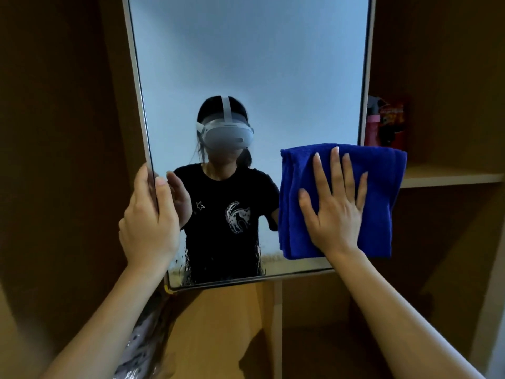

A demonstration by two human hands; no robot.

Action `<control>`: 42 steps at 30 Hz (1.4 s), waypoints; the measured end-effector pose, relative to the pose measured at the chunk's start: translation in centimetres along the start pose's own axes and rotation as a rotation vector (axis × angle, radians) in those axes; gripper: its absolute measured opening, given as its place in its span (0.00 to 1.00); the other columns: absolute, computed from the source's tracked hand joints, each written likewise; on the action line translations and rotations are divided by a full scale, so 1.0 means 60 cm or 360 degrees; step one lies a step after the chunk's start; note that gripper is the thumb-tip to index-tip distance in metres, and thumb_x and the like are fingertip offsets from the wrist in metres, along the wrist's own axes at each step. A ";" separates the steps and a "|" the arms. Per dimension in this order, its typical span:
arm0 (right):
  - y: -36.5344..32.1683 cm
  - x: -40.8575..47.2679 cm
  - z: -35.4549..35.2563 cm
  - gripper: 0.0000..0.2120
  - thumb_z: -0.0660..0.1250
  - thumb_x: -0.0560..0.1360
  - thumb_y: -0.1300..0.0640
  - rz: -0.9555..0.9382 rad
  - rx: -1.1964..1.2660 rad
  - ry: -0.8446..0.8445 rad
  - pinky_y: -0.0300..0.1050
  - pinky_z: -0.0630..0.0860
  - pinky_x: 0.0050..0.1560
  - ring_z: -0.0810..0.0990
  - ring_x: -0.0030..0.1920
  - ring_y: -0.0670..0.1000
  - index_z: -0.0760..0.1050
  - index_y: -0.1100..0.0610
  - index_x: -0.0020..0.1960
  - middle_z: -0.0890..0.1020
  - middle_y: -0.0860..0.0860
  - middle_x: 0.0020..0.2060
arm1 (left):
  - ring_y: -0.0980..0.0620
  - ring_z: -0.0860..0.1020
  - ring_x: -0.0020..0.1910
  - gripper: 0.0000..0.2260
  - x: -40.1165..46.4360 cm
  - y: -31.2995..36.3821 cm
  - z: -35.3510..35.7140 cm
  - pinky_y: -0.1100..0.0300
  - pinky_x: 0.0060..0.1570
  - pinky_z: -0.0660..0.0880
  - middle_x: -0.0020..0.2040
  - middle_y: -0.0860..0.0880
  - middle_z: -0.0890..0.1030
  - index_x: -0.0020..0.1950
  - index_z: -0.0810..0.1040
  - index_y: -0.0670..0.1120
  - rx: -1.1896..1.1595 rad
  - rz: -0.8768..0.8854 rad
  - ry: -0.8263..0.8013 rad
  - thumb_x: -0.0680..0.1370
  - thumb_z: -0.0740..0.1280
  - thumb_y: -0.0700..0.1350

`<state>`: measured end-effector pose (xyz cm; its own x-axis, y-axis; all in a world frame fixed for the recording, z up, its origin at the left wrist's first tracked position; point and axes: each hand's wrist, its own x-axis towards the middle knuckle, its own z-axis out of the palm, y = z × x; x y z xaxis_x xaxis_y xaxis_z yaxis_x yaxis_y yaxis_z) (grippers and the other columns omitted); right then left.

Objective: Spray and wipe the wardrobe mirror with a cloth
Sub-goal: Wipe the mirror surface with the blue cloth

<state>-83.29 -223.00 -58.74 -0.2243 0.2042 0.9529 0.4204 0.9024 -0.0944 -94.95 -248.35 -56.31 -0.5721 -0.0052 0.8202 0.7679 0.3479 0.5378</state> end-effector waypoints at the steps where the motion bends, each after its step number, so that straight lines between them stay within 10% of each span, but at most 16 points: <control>1: 0.000 -0.012 0.004 0.30 0.48 0.80 0.40 0.0012 0.0003 0.0008 0.61 0.41 0.76 0.46 0.79 0.52 0.44 0.46 0.79 0.48 0.50 0.79 | 0.40 0.76 0.63 0.24 0.001 -0.002 -0.001 0.47 0.59 0.71 0.66 0.43 0.76 0.75 0.62 0.46 0.0002 0.0001 0.0002 0.82 0.48 0.56; 14: -0.084 -0.118 0.043 0.31 0.47 0.80 0.42 0.0310 0.0033 -0.0019 0.66 0.46 0.75 0.48 0.78 0.56 0.45 0.49 0.79 0.51 0.54 0.79 | 0.43 0.76 0.63 0.22 0.000 0.001 0.000 0.50 0.60 0.70 0.67 0.46 0.76 0.75 0.63 0.48 0.0021 -0.0022 0.0016 0.84 0.46 0.53; 25: -0.344 -0.134 0.081 0.38 0.49 0.79 0.37 -0.0241 0.0042 -0.0243 0.64 0.35 0.74 0.36 0.78 0.53 0.33 0.50 0.78 0.35 0.52 0.78 | 0.46 0.76 0.62 0.28 0.007 0.008 -0.021 0.47 0.65 0.68 0.62 0.47 0.79 0.73 0.66 0.50 -0.0167 -0.0107 -0.0116 0.80 0.41 0.60; 29: -0.337 -0.148 0.078 0.34 0.46 0.80 0.39 -0.0266 0.0004 -0.0296 0.64 0.34 0.74 0.35 0.78 0.53 0.33 0.50 0.78 0.34 0.52 0.77 | 0.47 0.79 0.56 0.25 0.009 0.006 -0.017 0.55 0.54 0.69 0.52 0.49 0.81 0.69 0.69 0.49 -0.0204 -0.0133 -0.0088 0.82 0.43 0.57; 34: -0.298 -0.174 0.082 0.33 0.47 0.80 0.39 -0.0510 -0.0024 -0.0371 0.61 0.35 0.74 0.34 0.77 0.50 0.35 0.47 0.78 0.34 0.48 0.77 | 0.58 0.75 0.57 0.22 0.013 0.011 -0.024 0.60 0.55 0.68 0.56 0.55 0.78 0.71 0.69 0.48 -0.0246 -0.0143 -0.0086 0.84 0.44 0.54; 42: -0.184 -0.173 0.070 0.33 0.51 0.79 0.37 -0.0413 -0.0064 -0.0263 0.59 0.37 0.76 0.41 0.79 0.49 0.41 0.44 0.79 0.40 0.46 0.79 | 0.49 0.73 0.66 0.22 0.012 0.006 -0.022 0.64 0.56 0.63 0.67 0.48 0.76 0.74 0.66 0.48 -0.0233 -0.0128 -0.0100 0.85 0.45 0.52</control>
<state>-89.29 -233.52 -68.77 -0.4672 0.0310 0.8836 0.3642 0.9174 0.1603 -94.73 -249.46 -55.27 -0.6469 0.0329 0.7619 0.7499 0.2086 0.6277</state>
